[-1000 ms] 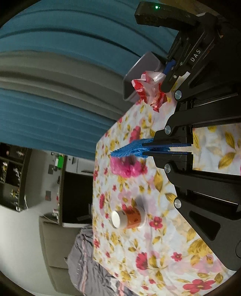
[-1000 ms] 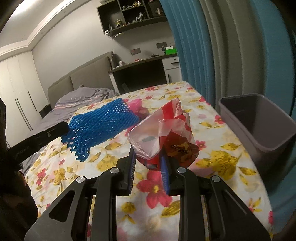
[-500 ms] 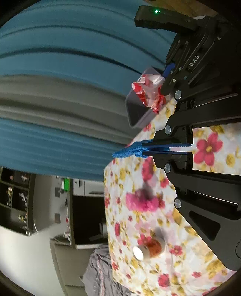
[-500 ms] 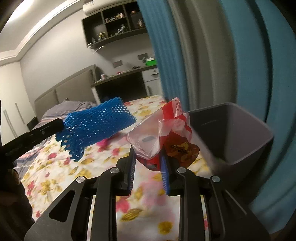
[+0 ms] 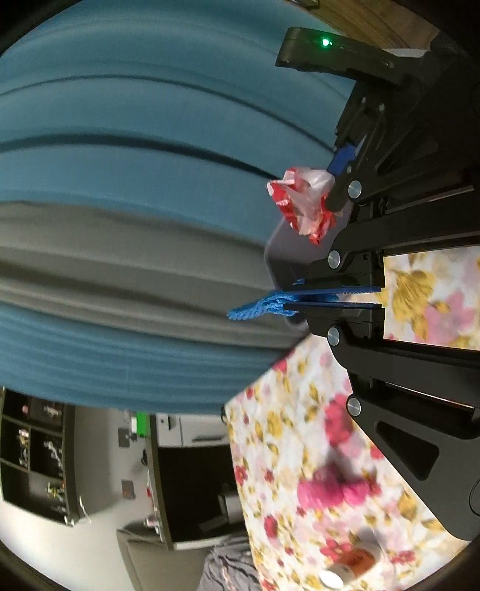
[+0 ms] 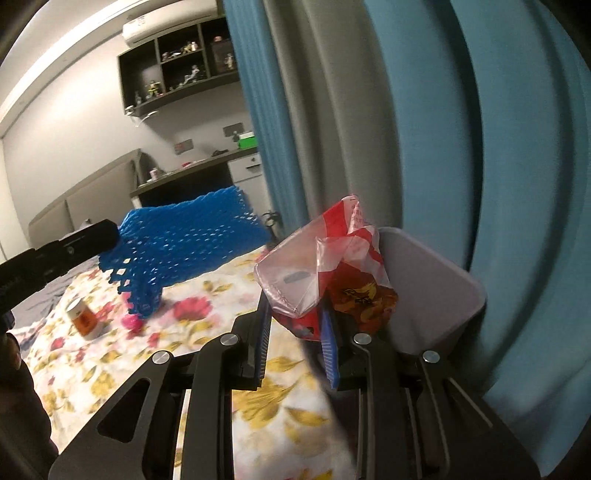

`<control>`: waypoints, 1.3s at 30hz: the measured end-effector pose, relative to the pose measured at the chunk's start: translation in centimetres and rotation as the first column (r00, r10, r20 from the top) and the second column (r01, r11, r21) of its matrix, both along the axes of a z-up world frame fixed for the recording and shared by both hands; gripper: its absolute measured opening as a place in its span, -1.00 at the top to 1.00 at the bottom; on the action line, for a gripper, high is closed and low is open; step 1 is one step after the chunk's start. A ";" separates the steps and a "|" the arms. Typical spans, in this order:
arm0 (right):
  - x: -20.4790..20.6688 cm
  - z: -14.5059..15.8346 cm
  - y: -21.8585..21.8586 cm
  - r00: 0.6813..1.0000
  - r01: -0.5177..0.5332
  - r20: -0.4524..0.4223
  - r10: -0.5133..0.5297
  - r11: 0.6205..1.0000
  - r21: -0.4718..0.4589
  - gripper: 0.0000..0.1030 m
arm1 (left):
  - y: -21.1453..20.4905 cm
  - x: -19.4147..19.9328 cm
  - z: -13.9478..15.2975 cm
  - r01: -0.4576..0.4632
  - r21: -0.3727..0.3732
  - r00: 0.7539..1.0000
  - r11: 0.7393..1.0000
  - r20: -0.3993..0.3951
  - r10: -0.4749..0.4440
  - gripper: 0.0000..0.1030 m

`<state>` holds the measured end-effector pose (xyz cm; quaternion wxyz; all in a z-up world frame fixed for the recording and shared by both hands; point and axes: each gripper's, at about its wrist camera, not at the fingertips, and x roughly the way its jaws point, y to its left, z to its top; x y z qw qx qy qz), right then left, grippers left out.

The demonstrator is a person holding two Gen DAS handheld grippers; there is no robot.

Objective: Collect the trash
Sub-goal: 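Carry the wrapper and blue mesh sleeve in both tools over the grey bin, then open the right tool over the bin while the left tool releases the mesh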

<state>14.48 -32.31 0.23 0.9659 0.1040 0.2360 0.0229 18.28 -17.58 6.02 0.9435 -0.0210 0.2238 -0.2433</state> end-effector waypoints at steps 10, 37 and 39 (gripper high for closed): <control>2.5 -1.2 -2.7 0.998 0.049 -0.031 -0.049 0.999 -0.012 0.50 | -5.0 3.6 -2.5 0.077 0.008 0.996 0.997 -0.051 -0.076 0.95; 4.8 -3.9 -5.9 0.992 0.079 -0.103 -0.079 0.997 0.001 0.49 | -9.7 8.4 -6.8 0.141 0.004 0.975 0.990 -0.173 -0.138 0.95; 5.0 -3.9 -5.9 0.991 0.080 -0.105 -0.080 0.997 0.002 0.49 | -9.9 8.5 -6.9 0.144 0.006 0.975 0.990 -0.175 -0.141 0.95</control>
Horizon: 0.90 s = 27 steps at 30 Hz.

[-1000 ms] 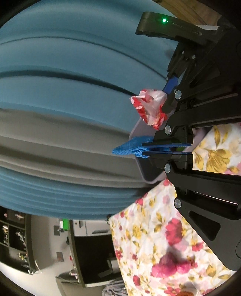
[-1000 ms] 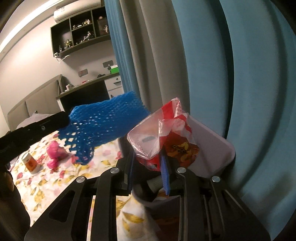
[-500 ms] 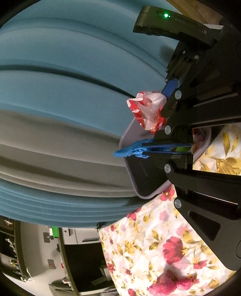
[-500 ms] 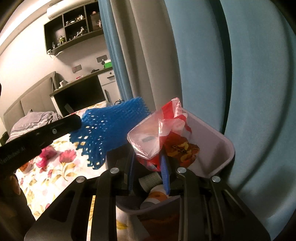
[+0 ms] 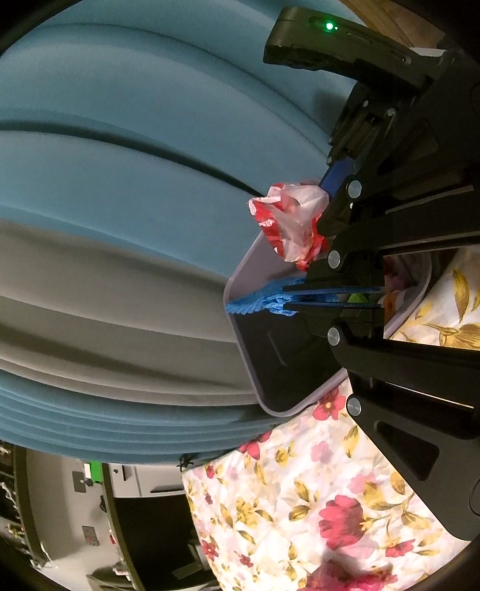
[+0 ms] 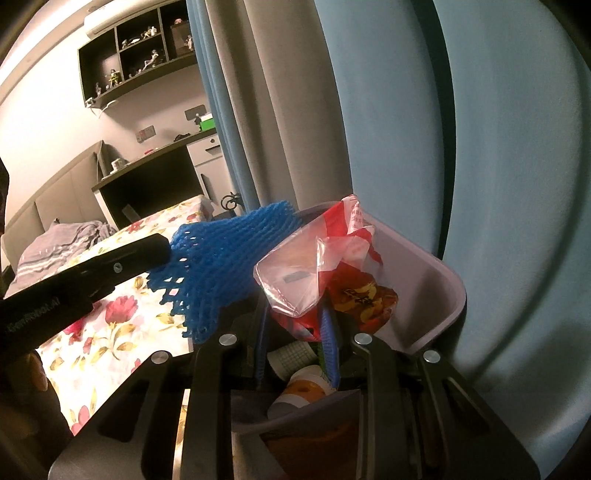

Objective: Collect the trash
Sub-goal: 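Open the right tool over the bin while the left tool releases the mesh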

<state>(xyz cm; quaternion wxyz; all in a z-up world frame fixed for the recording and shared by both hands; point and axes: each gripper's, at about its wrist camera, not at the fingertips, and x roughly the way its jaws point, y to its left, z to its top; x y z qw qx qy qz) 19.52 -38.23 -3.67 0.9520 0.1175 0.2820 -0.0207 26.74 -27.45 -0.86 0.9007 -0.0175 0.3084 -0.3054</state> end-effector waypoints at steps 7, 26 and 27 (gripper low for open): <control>0.2 -0.3 -0.2 1.000 -0.001 -0.004 0.001 1.000 -0.003 0.36 | -0.3 0.4 -0.6 0.016 -0.014 1.000 1.000 -0.026 -0.016 0.95; -2.2 0.5 0.4 0.997 0.067 0.044 -0.065 0.997 -0.040 -0.69 | 7.5 -2.1 0.2 -0.241 0.029 0.968 0.970 0.074 0.239 -0.85; -2.3 0.7 0.5 0.997 0.068 0.047 -0.066 0.997 -0.041 -0.71 | 8.1 -2.5 0.2 -0.256 0.033 0.964 0.966 0.079 0.253 -0.86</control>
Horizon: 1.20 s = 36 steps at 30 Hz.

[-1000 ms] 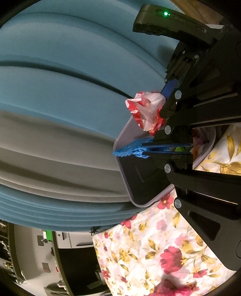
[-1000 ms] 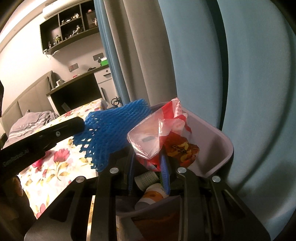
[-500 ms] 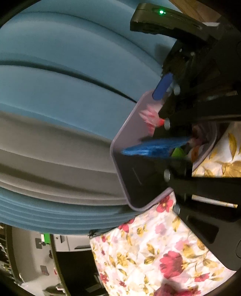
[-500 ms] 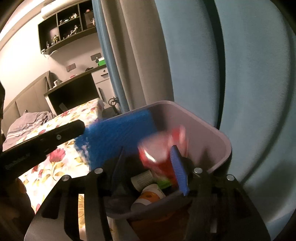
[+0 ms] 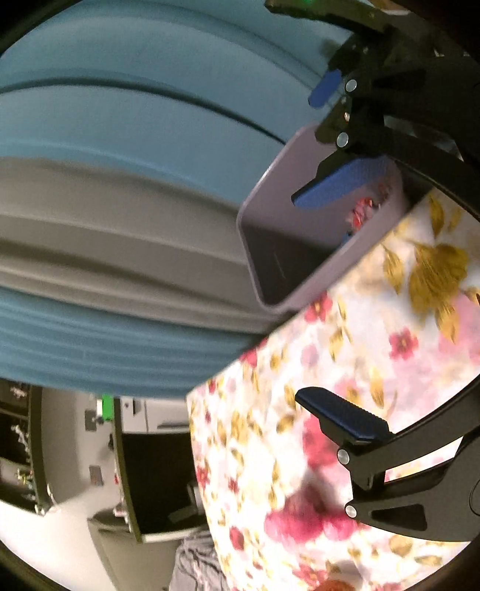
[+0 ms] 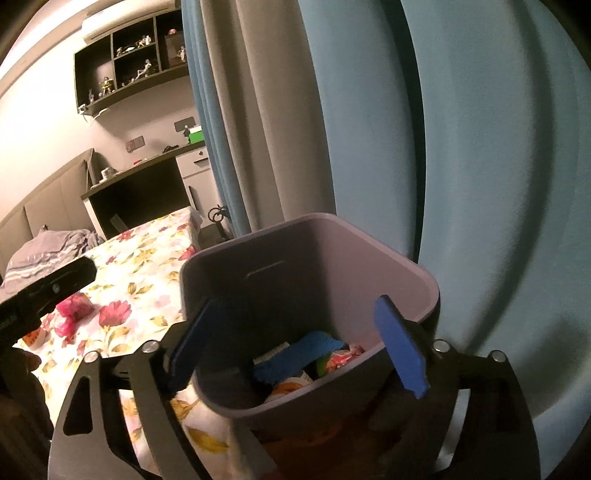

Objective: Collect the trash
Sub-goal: 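Open the right tool over the bin while the left tool releases the mesh, then move both open tools back to the pink bag and orange cup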

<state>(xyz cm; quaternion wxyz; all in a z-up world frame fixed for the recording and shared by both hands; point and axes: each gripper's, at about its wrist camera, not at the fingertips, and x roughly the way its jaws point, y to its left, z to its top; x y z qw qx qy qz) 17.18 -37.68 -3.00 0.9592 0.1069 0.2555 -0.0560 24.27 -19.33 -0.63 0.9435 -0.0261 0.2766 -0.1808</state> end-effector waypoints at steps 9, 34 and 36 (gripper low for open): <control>-0.7 1.3 3.6 0.999 -0.044 0.031 0.045 0.999 -0.016 -0.73 | 8.1 -2.5 0.2 -0.165 0.045 0.986 0.985 -0.005 0.166 -0.88; 3.5 1.7 23.9 0.919 -0.391 -0.064 0.390 0.920 -0.005 -0.73 | 31.1 -5.6 -2.5 -0.559 0.116 0.822 0.821 -0.055 0.568 -0.88; 4.3 1.5 25.4 0.914 -0.401 -0.077 0.399 0.916 -0.020 -0.73 | 31.3 -4.6 -2.8 -0.551 0.115 0.827 0.827 -0.062 0.559 -0.88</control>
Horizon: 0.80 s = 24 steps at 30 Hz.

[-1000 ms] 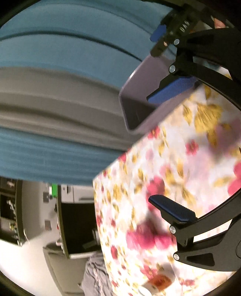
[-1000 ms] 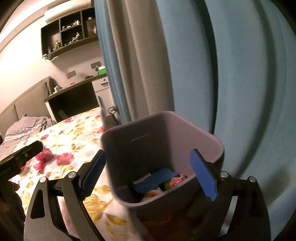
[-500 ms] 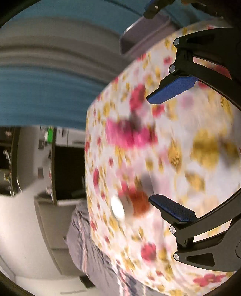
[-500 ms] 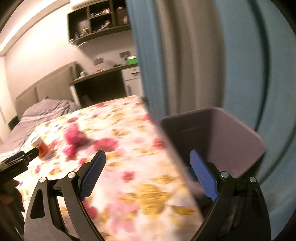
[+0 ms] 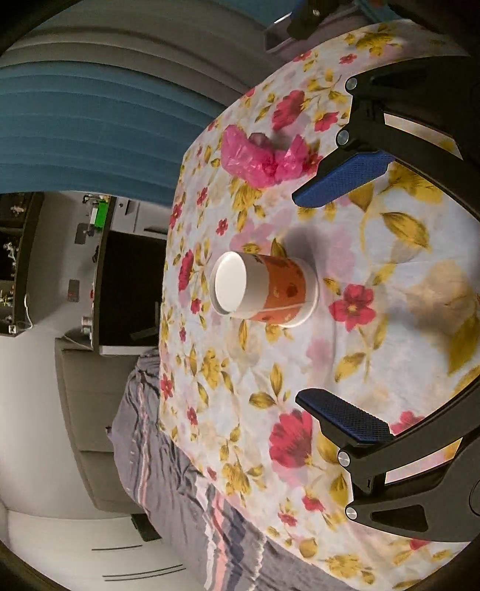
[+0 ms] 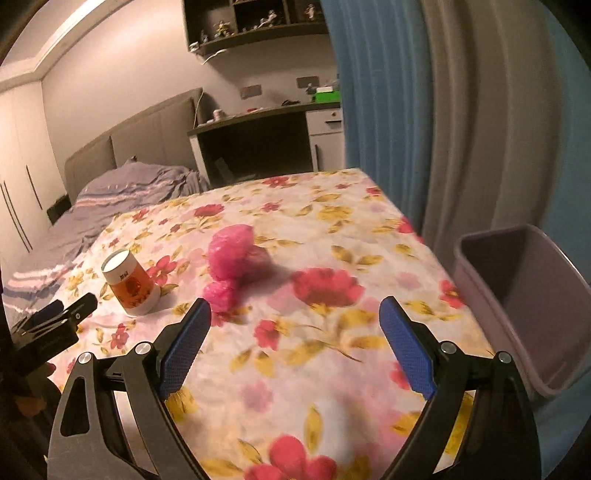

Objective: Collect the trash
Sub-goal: 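Move both open tools back to the pink bag and orange cup, then grasp the orange paper cup with the left tool while the right tool grasps the pink bag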

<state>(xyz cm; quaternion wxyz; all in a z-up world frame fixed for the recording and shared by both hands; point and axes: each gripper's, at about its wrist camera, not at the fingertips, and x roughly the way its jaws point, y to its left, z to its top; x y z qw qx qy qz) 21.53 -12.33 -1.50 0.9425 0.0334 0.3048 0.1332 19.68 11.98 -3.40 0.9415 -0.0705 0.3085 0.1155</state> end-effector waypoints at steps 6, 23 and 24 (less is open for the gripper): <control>1.6 -0.8 2.5 0.999 -0.018 -0.035 0.017 1.000 -0.015 -0.73 | 0.9 3.2 -1.4 -0.009 -0.011 1.000 1.000 -0.026 0.009 -0.88; 7.8 -2.3 7.6 0.995 -0.058 -0.078 0.055 0.997 -0.045 -0.73 | 2.4 7.2 -3.7 0.022 -0.100 0.998 0.995 -0.057 -0.028 -0.11; 8.2 -2.4 7.9 0.995 -0.057 -0.081 0.052 0.997 -0.049 -0.72 | 2.5 7.0 -3.6 0.018 -0.099 0.999 0.995 -0.046 -0.023 -0.11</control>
